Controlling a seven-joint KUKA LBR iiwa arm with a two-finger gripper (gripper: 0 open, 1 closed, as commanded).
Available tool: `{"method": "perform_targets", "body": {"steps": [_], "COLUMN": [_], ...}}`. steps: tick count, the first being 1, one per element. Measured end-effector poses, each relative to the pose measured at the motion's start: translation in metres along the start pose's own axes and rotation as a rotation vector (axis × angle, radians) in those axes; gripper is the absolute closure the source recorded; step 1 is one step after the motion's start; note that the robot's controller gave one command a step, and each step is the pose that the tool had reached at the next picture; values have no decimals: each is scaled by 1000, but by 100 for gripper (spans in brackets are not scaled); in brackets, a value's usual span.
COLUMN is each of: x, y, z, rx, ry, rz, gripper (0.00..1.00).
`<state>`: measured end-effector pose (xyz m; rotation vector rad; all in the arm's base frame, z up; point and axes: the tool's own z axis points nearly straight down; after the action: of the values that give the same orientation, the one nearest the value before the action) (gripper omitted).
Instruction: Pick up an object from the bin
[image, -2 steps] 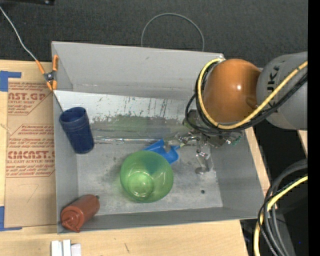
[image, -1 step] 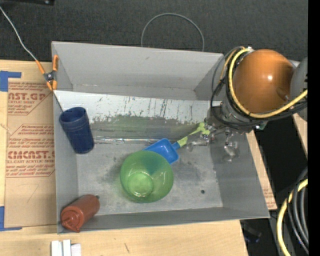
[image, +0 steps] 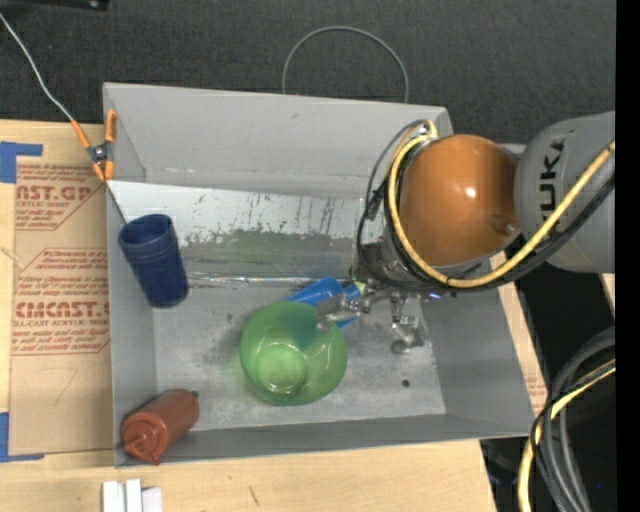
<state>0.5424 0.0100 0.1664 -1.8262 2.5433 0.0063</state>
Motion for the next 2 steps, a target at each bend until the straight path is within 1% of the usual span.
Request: {"method": "perform_targets", "body": {"steps": [1,2], "x": [-38,-6], "y": [17,45], "z": [4,15], "rx": [0,-1], "ry": [-2,-2], "rz": [-35,-448], "gripper": [0,0]}}
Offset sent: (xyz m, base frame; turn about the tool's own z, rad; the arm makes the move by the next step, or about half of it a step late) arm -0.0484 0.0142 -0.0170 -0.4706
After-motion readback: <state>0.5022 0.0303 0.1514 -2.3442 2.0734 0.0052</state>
